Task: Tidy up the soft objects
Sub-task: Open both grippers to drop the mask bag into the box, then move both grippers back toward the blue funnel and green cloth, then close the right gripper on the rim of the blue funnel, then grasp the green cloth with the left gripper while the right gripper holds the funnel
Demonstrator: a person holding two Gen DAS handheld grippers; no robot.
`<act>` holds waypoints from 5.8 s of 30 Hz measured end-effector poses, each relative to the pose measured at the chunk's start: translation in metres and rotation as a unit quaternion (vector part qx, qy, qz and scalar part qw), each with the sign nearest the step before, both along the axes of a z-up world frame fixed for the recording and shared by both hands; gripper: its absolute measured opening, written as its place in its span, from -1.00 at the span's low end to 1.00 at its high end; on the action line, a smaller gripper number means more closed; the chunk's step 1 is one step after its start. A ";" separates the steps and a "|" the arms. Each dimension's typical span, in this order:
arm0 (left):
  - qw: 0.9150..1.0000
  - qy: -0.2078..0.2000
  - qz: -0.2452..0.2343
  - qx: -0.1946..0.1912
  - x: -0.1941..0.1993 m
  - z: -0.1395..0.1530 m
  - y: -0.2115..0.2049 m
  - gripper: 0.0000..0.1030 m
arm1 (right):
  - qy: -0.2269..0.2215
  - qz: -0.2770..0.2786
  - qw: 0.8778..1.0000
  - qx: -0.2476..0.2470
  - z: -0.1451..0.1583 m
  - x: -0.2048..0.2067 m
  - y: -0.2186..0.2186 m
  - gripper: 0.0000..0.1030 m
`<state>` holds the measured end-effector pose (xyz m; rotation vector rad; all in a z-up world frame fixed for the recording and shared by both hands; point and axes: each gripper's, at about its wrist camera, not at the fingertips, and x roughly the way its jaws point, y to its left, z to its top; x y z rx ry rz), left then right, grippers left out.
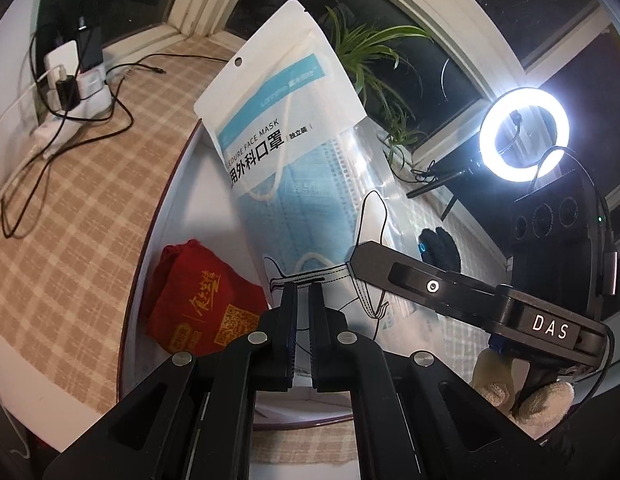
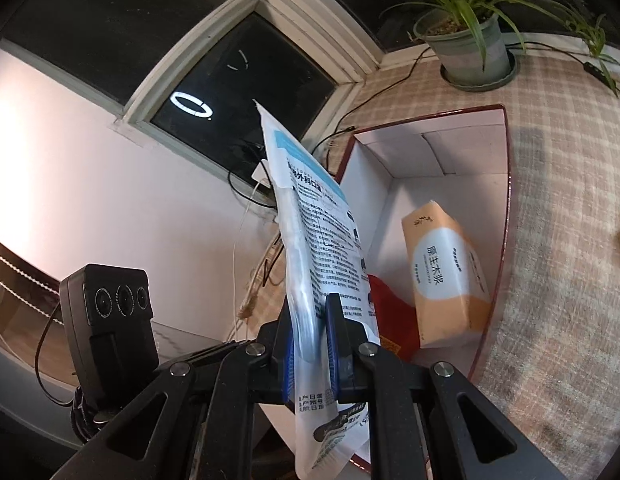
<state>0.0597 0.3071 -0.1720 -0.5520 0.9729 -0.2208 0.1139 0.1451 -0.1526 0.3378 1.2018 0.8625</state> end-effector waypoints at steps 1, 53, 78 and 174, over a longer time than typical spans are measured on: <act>1.000 0.001 -0.001 0.001 0.001 -0.002 0.000 -0.97 | 0.001 -0.002 1.000 -0.001 -0.001 0.001 -0.001 -0.76; 0.998 -0.049 -0.009 0.050 -0.020 0.036 -0.074 -0.56 | -0.116 -0.099 0.986 -0.068 0.041 -0.033 -0.206 -0.04; 0.997 -0.014 -0.012 0.082 0.023 -0.018 -0.226 -0.21 | -0.154 -0.045 0.967 -0.196 -0.007 0.044 -0.281 0.21; 0.994 0.015 -0.021 0.108 0.202 -0.116 -0.295 -0.69 | -0.110 0.046 0.970 -0.210 -0.094 0.129 -0.265 -0.30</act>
